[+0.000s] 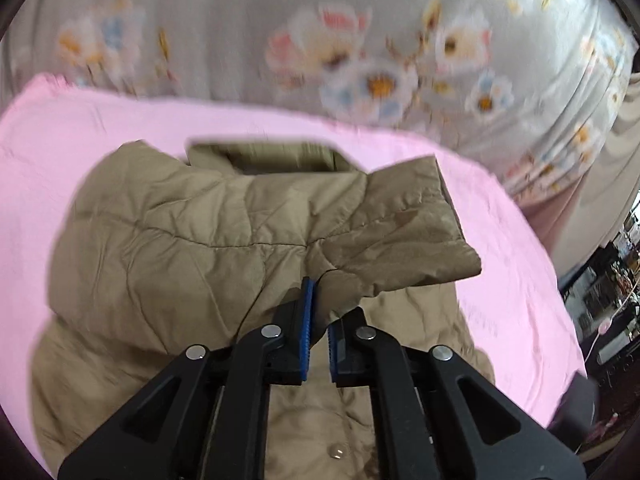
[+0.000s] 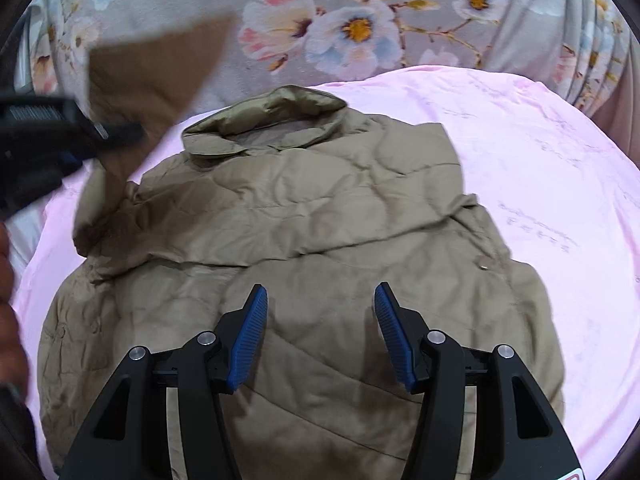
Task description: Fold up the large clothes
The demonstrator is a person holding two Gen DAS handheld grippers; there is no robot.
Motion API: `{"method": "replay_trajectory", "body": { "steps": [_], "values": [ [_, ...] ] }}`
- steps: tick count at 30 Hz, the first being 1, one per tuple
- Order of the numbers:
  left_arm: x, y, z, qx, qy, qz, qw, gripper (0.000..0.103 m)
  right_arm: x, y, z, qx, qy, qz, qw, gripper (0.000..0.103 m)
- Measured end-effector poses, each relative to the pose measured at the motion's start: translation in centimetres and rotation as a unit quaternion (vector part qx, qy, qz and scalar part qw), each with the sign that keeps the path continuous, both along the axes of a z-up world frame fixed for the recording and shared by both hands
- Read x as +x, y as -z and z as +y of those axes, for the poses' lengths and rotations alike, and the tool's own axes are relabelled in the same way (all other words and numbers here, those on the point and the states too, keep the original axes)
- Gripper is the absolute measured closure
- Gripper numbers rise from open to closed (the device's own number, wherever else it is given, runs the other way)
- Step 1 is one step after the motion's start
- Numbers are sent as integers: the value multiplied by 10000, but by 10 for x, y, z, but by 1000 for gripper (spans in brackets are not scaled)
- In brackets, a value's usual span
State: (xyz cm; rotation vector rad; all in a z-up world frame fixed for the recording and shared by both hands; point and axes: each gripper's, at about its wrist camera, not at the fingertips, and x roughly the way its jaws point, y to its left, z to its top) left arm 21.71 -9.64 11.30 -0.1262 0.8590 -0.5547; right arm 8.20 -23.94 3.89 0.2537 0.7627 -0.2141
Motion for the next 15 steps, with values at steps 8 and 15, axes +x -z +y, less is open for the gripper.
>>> {"method": "replay_trajectory", "body": {
  "steps": [8,15],
  "values": [
    [-8,25,47,-737,-185,263,9968,19,-3,-11,-36,360,42,-98,9993,40],
    [36,28,176,-1639,-1647,690,9702,18,30,-18,-56,1396,-129,-228,9899,34]
  ]
}}
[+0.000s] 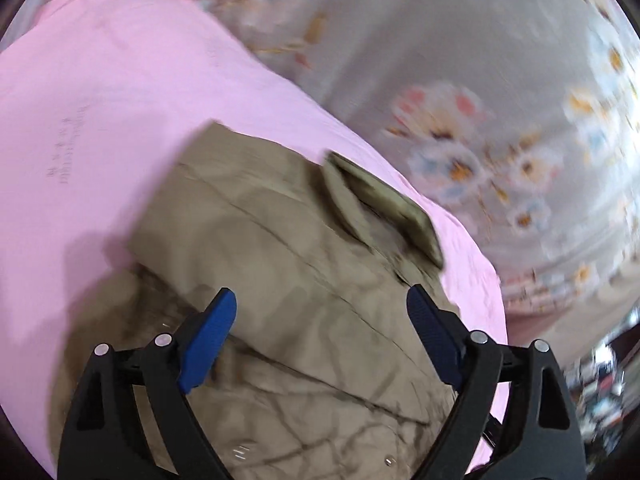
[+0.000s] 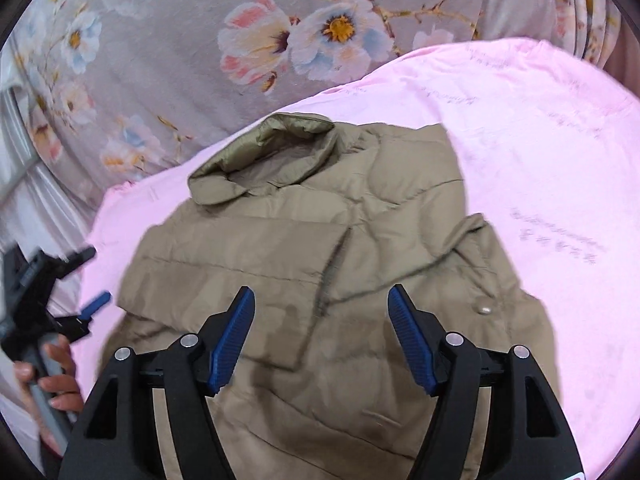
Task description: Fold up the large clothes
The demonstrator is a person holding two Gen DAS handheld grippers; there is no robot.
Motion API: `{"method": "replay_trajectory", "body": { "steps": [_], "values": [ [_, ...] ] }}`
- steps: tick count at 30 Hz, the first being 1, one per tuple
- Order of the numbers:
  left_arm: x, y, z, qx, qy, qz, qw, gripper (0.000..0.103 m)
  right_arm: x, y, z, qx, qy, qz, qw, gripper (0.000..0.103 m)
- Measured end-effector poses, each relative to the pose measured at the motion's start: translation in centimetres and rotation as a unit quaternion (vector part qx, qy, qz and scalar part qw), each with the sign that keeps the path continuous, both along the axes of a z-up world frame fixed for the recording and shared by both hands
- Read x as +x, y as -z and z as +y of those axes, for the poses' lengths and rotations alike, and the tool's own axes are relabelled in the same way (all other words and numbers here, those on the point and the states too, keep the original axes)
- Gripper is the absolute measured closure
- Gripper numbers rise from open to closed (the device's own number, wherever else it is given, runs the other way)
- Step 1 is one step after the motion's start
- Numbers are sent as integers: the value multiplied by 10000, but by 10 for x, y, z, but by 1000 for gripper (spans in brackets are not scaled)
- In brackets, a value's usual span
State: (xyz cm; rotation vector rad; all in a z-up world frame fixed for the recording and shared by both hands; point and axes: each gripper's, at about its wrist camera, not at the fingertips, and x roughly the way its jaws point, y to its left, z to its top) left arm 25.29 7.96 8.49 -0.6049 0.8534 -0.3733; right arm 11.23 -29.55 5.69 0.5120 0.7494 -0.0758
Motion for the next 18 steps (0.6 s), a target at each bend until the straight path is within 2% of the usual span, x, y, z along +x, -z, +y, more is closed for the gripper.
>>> {"method": "replay_trajectory", "body": {
  "steps": [3,9,11,12,13,15,18],
  "values": [
    [13,12,27,-187,-265,212,9992,19,18,5,0,353,-116,78,9993,31],
    [33,38,43,-751,-385,595,9947,19,47,31,19,328,-177,607,9975,33],
    [37,44,46,-851,-444,695,9930,19,54,33,28,40,-268,692,9972,61],
    [41,47,46,-922,-477,744,9918,19,58,29,32,-179,-300,684,9970,89],
    [44,48,46,-972,-497,787,9909,19,59,23,33,-271,-388,612,9970,94],
    [49,47,46,-1110,-469,835,9892,19,58,-6,27,-198,-450,135,9987,97],
    [48,42,42,-1109,-390,779,9900,19,53,-53,15,-528,-280,-489,9970,98]
  ]
}}
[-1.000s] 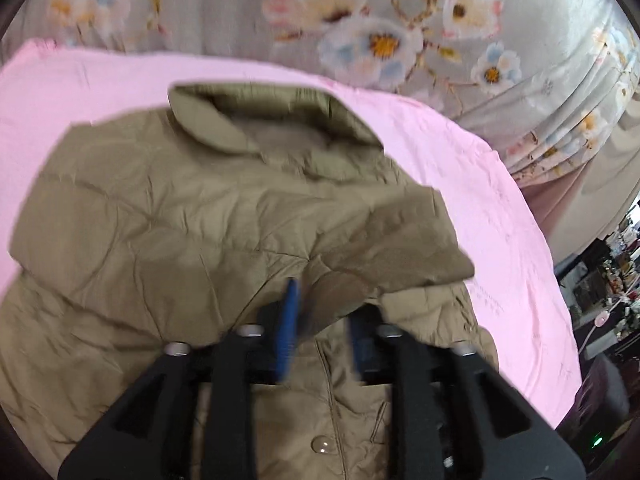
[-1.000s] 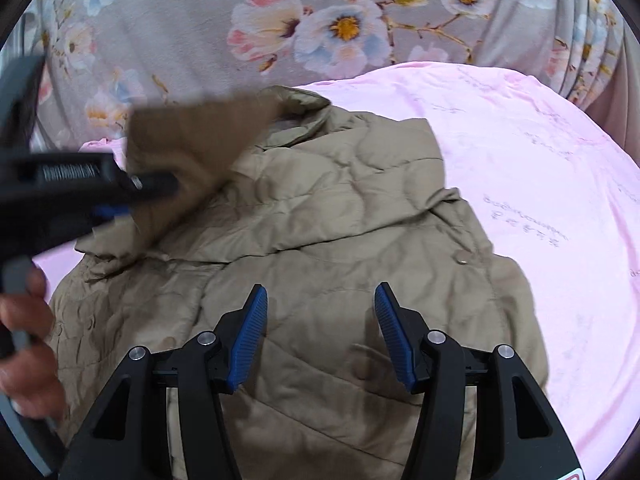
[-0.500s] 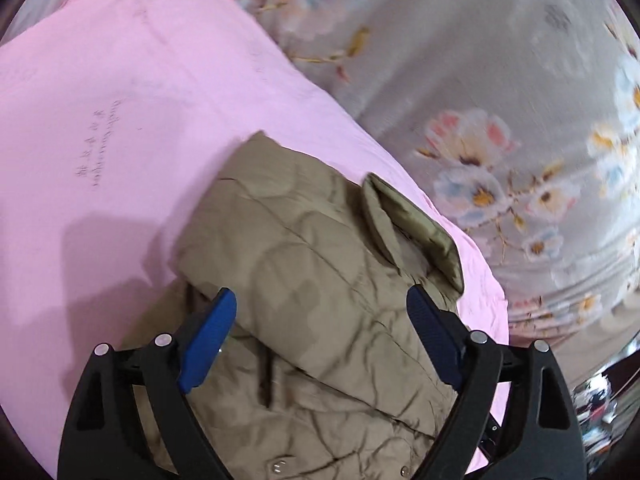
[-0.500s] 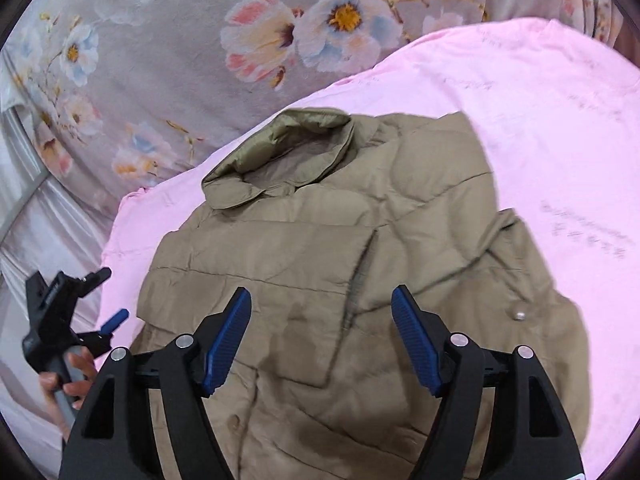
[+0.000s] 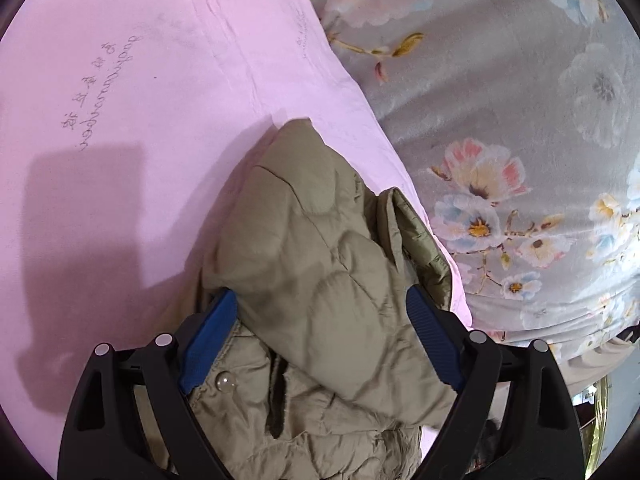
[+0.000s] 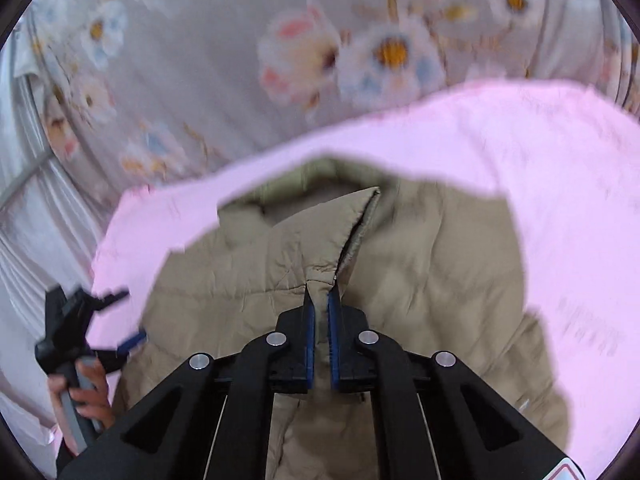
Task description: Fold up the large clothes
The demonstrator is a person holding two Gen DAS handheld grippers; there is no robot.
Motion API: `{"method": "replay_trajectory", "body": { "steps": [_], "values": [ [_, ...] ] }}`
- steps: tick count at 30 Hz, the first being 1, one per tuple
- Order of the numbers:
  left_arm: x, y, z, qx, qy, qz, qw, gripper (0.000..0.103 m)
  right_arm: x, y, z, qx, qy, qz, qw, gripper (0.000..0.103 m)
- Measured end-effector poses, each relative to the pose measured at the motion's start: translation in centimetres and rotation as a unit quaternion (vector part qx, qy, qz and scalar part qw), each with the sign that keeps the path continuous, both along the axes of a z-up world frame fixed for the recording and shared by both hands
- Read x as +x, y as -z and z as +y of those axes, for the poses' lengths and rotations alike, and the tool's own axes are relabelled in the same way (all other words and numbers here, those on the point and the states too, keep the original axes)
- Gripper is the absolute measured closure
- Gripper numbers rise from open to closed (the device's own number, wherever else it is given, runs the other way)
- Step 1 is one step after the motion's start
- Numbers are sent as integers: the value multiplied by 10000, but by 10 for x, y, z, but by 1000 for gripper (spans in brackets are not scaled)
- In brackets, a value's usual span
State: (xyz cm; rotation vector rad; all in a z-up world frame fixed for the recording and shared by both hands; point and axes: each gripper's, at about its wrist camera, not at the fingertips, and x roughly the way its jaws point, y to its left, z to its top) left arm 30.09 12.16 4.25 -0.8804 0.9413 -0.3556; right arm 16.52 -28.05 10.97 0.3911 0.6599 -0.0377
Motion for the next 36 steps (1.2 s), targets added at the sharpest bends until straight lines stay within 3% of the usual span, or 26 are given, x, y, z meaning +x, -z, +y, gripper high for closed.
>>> {"method": "replay_trajectory", "body": {
  "steps": [3,6,8,11,17,28,32,34,36],
  "values": [
    [0,-2,-9,118,92,-16,9999,19,1,-22,-19,-213,210,-229,9993,98],
    [5,1,-21,305,174,69,9994,19,10,-7,-33,-327,368,8,9988,98],
    [8,2,-28,651,158,70,9977,29,9,14,-41,-265,394,252,9986,98],
    [12,1,-44,1732,102,93,9848,71,10,46,-42,-419,464,613,9962,99],
    [11,8,-55,2536,220,-34,9671,88,6,84,-41,-498,366,968,9934,98],
    [-11,17,-75,3495,293,-514,9351,92,2,101,-25,-837,272,1050,9906,98],
    [-11,13,-75,3605,304,-557,9306,90,7,100,-29,-813,210,1111,9903,95],
    [-19,3,-72,3660,301,-632,9280,88,3,89,-30,-933,303,1127,9888,79],
    [-34,-17,-69,3859,295,-877,9179,81,-11,67,-33,-1075,489,916,9888,65]
  ]
}}
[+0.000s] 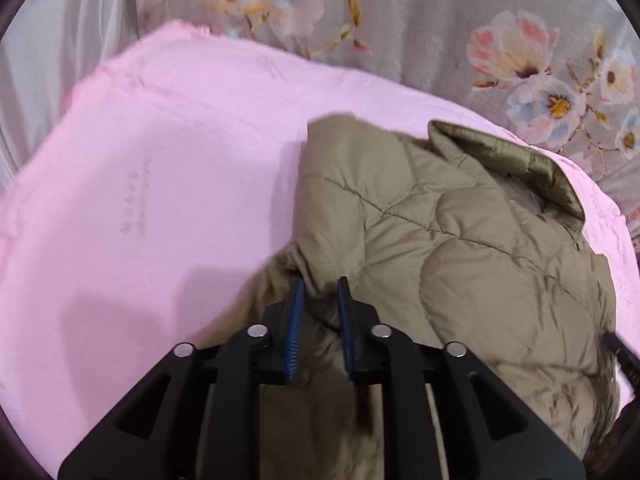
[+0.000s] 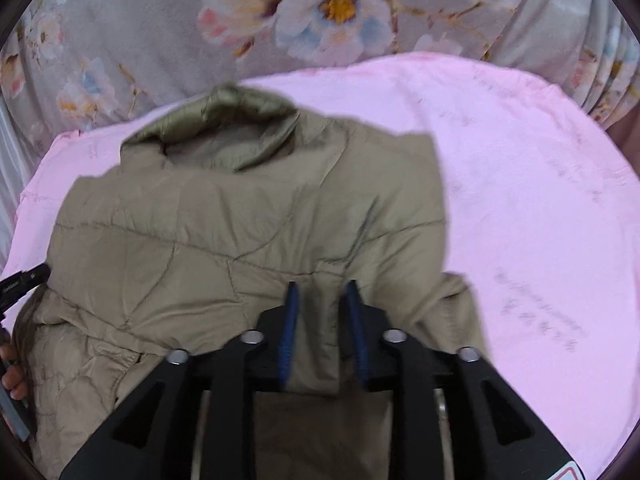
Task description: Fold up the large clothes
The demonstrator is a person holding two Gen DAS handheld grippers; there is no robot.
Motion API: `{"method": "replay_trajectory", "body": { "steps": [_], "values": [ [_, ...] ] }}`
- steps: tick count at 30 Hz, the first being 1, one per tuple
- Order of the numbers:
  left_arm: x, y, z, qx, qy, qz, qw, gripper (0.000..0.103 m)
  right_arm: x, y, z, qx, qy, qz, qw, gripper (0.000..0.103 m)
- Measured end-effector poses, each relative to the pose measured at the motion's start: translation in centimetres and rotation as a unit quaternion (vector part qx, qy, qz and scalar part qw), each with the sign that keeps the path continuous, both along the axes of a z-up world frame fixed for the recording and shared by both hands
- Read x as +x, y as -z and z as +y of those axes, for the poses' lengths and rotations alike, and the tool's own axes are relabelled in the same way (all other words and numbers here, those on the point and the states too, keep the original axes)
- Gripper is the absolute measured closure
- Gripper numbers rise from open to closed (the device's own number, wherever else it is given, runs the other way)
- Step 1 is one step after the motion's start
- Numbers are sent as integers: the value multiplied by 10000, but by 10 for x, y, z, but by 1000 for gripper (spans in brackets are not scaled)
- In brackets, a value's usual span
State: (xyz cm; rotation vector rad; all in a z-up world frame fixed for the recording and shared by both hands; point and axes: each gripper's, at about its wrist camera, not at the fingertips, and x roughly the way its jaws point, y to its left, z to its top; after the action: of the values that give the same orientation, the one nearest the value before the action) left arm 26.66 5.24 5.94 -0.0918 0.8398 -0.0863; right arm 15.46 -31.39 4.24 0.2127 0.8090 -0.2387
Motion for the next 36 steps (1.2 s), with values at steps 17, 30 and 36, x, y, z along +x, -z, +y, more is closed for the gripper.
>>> {"method": "replay_trajectory", "body": {
  "steps": [17,30,36],
  "values": [
    [36,16,-122,464,954,341,9938,57,77,14,81,113,-1109,157,9936,68],
    [18,38,-127,764,972,-44,9923,57,63,34,91,-289,-1169,16,9927,68],
    [17,41,-131,919,963,-45,9911,57,64,36,90,-260,-1178,44,9927,67]
  ]
}}
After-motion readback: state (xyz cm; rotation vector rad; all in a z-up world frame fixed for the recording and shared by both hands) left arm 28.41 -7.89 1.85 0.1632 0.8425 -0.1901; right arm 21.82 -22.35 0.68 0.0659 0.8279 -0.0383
